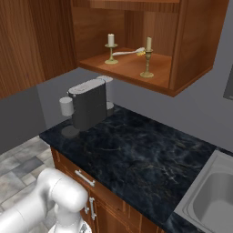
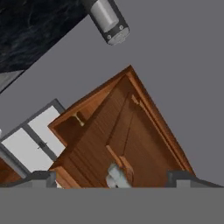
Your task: Pick the candle and candle from the dining table and place them in the open cabinet. Close the cabinet after placing the objects.
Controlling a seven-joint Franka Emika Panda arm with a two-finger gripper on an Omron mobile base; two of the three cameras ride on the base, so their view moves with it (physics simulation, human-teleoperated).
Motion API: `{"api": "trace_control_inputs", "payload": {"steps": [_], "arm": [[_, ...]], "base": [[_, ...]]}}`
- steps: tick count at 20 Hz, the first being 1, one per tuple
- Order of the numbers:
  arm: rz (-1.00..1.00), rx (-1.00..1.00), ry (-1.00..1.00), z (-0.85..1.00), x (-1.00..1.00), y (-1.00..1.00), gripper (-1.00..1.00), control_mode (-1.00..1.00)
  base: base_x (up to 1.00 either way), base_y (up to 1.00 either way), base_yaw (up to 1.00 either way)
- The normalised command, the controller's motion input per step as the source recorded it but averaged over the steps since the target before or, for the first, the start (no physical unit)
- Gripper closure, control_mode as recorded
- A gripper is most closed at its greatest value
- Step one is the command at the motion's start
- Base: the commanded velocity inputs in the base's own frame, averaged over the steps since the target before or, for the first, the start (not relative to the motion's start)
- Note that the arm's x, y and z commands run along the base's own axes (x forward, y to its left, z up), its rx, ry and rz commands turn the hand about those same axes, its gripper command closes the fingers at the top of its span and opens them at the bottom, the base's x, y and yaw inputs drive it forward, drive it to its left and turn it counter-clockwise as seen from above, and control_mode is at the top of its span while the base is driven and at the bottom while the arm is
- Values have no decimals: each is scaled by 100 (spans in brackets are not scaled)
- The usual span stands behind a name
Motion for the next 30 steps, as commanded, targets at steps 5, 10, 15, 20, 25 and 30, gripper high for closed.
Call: {"api": "trace_control_inputs", "payload": {"steps": [5, 10, 15, 20, 25, 30], "arm": [[0, -8, 4, 0, 40, 10, -100, -100], [-1, -6, 1, 0, 42, 3, -100, -100], [-5, -4, 0, 0, 41, 0, -100, -100], [-5, -4, 0, 0, 41, 0, -100, -100], [-5, -6, 0, -4, 46, 9, -100, -100], [-5, -7, 0, -3, 46, 14, -100, -100]], "base": [[0, 0, 0], [0, 0, 0], [0, 0, 0], [0, 0, 0], [0, 0, 0], [0, 0, 0]]}}
